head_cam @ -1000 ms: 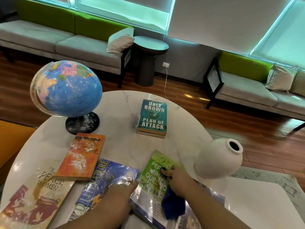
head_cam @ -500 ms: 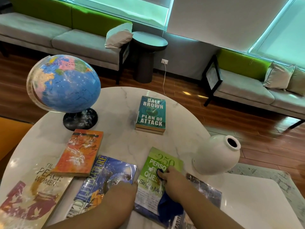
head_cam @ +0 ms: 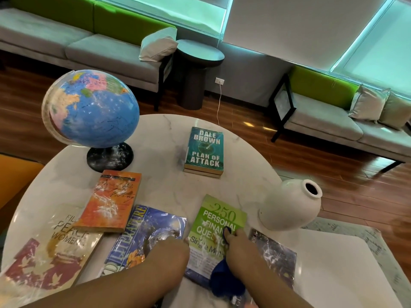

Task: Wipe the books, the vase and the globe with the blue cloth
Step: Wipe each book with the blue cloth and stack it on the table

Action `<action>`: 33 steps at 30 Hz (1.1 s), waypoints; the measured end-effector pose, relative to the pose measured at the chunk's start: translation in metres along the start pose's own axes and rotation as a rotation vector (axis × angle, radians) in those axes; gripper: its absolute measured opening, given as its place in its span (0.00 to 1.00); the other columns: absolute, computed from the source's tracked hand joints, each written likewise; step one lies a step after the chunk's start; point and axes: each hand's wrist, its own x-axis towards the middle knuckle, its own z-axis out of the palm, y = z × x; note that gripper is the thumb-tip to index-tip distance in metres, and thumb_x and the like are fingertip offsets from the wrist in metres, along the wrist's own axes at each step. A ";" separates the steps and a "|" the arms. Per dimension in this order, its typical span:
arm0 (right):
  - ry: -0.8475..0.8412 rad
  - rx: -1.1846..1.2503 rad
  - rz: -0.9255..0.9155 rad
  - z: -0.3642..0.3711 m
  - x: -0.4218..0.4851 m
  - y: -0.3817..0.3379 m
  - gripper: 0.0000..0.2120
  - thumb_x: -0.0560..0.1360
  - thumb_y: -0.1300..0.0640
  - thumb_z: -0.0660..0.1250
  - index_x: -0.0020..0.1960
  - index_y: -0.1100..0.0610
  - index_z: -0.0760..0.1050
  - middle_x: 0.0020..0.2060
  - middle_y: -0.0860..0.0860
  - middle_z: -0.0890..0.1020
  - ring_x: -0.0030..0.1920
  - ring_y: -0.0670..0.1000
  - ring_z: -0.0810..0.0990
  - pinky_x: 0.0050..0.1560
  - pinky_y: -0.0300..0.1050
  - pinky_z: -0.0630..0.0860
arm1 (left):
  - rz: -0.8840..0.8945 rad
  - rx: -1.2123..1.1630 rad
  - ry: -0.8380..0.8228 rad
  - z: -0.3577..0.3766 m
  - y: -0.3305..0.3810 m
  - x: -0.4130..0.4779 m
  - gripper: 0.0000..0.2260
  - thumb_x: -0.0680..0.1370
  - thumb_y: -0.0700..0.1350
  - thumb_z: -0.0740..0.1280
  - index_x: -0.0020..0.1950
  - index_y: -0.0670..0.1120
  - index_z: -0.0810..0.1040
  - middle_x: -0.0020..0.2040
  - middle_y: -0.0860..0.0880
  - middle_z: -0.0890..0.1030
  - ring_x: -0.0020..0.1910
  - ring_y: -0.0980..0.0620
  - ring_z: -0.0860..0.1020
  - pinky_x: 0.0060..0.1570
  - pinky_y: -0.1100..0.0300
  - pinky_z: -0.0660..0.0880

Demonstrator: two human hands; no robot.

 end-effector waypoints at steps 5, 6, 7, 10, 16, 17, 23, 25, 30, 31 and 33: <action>-0.022 0.172 -0.034 0.005 -0.014 -0.008 0.21 0.82 0.57 0.54 0.74 0.58 0.62 0.53 0.48 0.70 0.48 0.43 0.73 0.44 0.31 0.67 | -0.005 -0.006 0.031 0.004 -0.001 0.002 0.20 0.75 0.36 0.61 0.67 0.40 0.68 0.60 0.42 0.76 0.59 0.42 0.74 0.56 0.49 0.72; -0.014 0.168 0.009 0.000 -0.009 -0.006 0.21 0.82 0.57 0.54 0.74 0.58 0.62 0.53 0.49 0.70 0.48 0.43 0.73 0.42 0.32 0.64 | -0.006 -0.003 0.033 0.004 -0.001 0.002 0.20 0.75 0.37 0.62 0.67 0.40 0.68 0.60 0.42 0.76 0.59 0.42 0.74 0.55 0.49 0.72; -0.010 0.143 0.043 -0.004 -0.007 -0.006 0.21 0.82 0.59 0.53 0.75 0.57 0.60 0.58 0.52 0.70 0.52 0.47 0.74 0.44 0.34 0.62 | -0.005 0.006 0.036 0.004 -0.001 0.003 0.19 0.75 0.38 0.63 0.67 0.40 0.69 0.60 0.42 0.76 0.59 0.42 0.74 0.56 0.49 0.72; -0.033 0.125 0.056 0.003 -0.016 -0.015 0.24 0.80 0.62 0.53 0.75 0.55 0.58 0.67 0.57 0.65 0.62 0.57 0.70 0.52 0.41 0.65 | -0.001 0.040 0.032 0.006 -0.001 0.004 0.20 0.76 0.39 0.64 0.67 0.40 0.69 0.60 0.42 0.76 0.59 0.43 0.75 0.57 0.49 0.73; -0.033 0.116 -0.010 0.007 -0.004 -0.006 0.24 0.82 0.58 0.53 0.78 0.53 0.54 0.63 0.55 0.65 0.58 0.54 0.72 0.56 0.40 0.67 | -0.018 0.088 0.032 0.003 0.003 0.007 0.20 0.76 0.37 0.62 0.69 0.38 0.67 0.60 0.41 0.76 0.60 0.41 0.74 0.56 0.48 0.73; -0.031 0.083 0.004 0.001 0.000 -0.007 0.26 0.82 0.60 0.53 0.78 0.53 0.52 0.65 0.56 0.64 0.60 0.55 0.72 0.57 0.41 0.68 | -0.018 0.090 0.026 0.002 0.004 0.006 0.20 0.77 0.38 0.61 0.69 0.38 0.67 0.61 0.40 0.75 0.60 0.41 0.74 0.57 0.47 0.72; -0.166 0.087 -0.172 0.011 -0.019 -0.008 0.25 0.81 0.60 0.54 0.77 0.55 0.56 0.60 0.54 0.64 0.54 0.54 0.71 0.58 0.42 0.67 | -0.028 0.102 0.088 -0.010 0.015 -0.018 0.15 0.76 0.40 0.59 0.62 0.41 0.73 0.70 0.41 0.62 0.65 0.41 0.66 0.54 0.48 0.68; -0.136 0.087 -0.166 0.006 -0.006 -0.003 0.24 0.81 0.59 0.54 0.77 0.54 0.58 0.62 0.55 0.65 0.57 0.55 0.72 0.55 0.40 0.66 | 0.026 0.117 0.216 -0.007 0.017 -0.026 0.14 0.71 0.41 0.64 0.57 0.42 0.77 0.68 0.41 0.66 0.61 0.42 0.70 0.49 0.49 0.70; -0.132 0.078 -0.215 0.001 0.003 -0.004 0.24 0.82 0.59 0.53 0.77 0.58 0.53 0.62 0.55 0.65 0.56 0.54 0.72 0.55 0.40 0.68 | 0.033 0.092 0.259 0.009 0.017 -0.033 0.07 0.52 0.48 0.69 0.28 0.50 0.79 0.39 0.55 0.79 0.34 0.52 0.76 0.27 0.59 0.70; -0.156 0.066 -0.254 0.004 -0.004 -0.004 0.24 0.82 0.59 0.53 0.77 0.58 0.54 0.62 0.55 0.66 0.56 0.54 0.72 0.53 0.39 0.67 | 0.015 0.101 0.262 0.012 0.020 -0.033 0.07 0.52 0.48 0.67 0.28 0.50 0.80 0.39 0.54 0.80 0.34 0.52 0.76 0.27 0.58 0.70; -0.181 0.053 -0.316 0.008 -0.011 0.001 0.23 0.81 0.60 0.53 0.75 0.56 0.57 0.63 0.57 0.66 0.59 0.55 0.72 0.52 0.39 0.65 | -0.009 0.119 0.275 0.016 0.021 -0.032 0.09 0.53 0.47 0.65 0.30 0.50 0.82 0.41 0.54 0.81 0.35 0.52 0.77 0.28 0.57 0.71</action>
